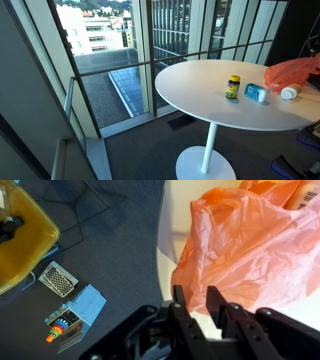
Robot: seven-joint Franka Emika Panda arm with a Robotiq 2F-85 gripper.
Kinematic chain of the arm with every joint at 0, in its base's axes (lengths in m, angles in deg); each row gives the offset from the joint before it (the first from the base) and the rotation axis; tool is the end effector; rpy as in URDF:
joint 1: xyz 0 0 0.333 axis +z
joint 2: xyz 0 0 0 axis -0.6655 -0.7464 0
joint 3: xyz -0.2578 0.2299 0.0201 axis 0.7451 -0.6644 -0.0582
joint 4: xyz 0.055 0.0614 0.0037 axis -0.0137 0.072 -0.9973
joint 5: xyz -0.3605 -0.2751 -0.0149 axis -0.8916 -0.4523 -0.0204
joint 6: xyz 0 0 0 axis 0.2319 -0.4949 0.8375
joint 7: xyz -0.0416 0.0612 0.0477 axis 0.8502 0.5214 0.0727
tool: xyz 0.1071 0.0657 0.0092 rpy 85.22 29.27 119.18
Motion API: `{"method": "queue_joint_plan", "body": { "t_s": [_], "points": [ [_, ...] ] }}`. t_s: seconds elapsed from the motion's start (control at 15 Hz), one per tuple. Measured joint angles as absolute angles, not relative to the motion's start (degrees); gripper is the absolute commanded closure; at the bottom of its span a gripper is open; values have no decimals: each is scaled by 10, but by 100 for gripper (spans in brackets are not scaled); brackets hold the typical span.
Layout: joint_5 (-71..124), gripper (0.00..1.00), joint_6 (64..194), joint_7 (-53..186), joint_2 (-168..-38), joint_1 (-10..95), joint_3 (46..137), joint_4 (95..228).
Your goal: Pick up the white medicine bottle from the orange plastic bag and put it on the table, move the orange plastic bag a little to the right and place the white medicine bottle next to the mentos container
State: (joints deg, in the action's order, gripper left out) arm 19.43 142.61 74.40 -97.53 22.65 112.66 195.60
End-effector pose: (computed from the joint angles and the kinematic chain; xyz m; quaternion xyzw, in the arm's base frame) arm 0.4432 -0.4299 0.2854 0.9059 -0.4022 0.0677 0.1139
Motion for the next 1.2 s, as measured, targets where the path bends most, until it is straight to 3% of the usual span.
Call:
{"method": "queue_joint_plan", "body": {
  "t_s": [0.33,1.2],
  "points": [
    [194,1,1409,744,-962,238,1108,1966],
    [206,0,1275,789,-880,281,1039,2053]
  ]
}}
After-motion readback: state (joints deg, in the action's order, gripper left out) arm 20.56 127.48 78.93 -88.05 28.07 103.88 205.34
